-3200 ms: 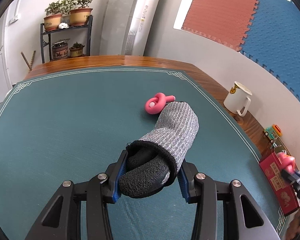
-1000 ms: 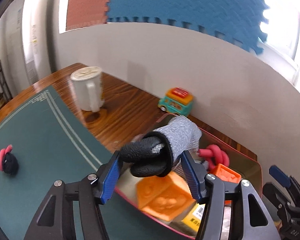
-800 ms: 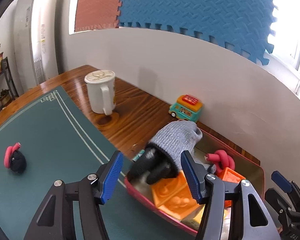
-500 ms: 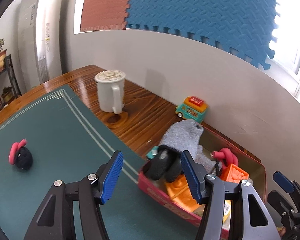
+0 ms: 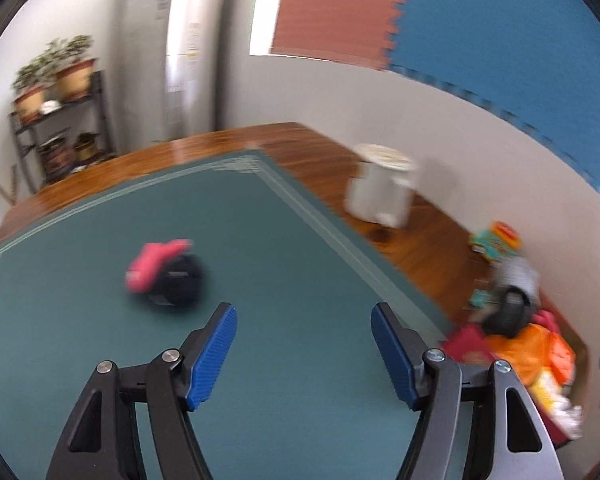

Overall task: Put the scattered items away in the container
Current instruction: 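Return to the table and grasp the second pink foam knot with the left tool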

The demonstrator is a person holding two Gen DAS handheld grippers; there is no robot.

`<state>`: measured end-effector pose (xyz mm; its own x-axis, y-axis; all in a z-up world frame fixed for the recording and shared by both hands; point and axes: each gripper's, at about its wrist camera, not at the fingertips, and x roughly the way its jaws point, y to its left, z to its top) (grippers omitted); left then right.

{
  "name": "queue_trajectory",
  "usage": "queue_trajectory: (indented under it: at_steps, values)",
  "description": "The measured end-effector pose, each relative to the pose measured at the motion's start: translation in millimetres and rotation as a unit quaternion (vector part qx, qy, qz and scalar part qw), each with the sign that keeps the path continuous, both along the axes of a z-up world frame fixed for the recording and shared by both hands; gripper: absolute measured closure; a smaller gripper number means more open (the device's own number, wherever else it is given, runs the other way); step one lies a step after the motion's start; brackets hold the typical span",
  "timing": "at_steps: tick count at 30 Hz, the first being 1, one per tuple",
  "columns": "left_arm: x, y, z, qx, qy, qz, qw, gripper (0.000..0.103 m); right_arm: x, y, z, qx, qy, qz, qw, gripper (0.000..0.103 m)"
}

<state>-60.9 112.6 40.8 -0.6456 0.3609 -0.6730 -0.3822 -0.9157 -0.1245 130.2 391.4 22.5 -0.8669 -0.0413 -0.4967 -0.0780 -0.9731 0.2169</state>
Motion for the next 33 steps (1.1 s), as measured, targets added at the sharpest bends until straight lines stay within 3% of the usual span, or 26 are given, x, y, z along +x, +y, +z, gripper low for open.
queue_trajectory:
  at_steps: [7,11,19,31,33]
  values:
    - [-60,-92,-17,-0.004,-0.018,0.103,0.9945,0.032,-27,-39,-8,0.010,-0.019,0.036,0.999,0.023]
    - [-90,-116,-33,-0.006,-0.031,0.124,0.9918,0.032,-42,-57,-14,0.019,-0.031,0.052,0.998,0.023]
    - [-140,-113,-60,0.042,-0.075,0.095,0.9917,0.032,-61,-63,-29,0.022,-0.058,0.052,0.997,0.023]
    - [-160,-104,-87,0.054,-0.106,0.077,0.9899,0.033,-81,-67,-49,0.015,-0.086,0.056,0.995,0.023]
    - [-160,-106,-90,0.061,-0.110,0.078,0.9889,0.053,-80,-68,-49,0.016,-0.087,0.058,0.994,0.023]
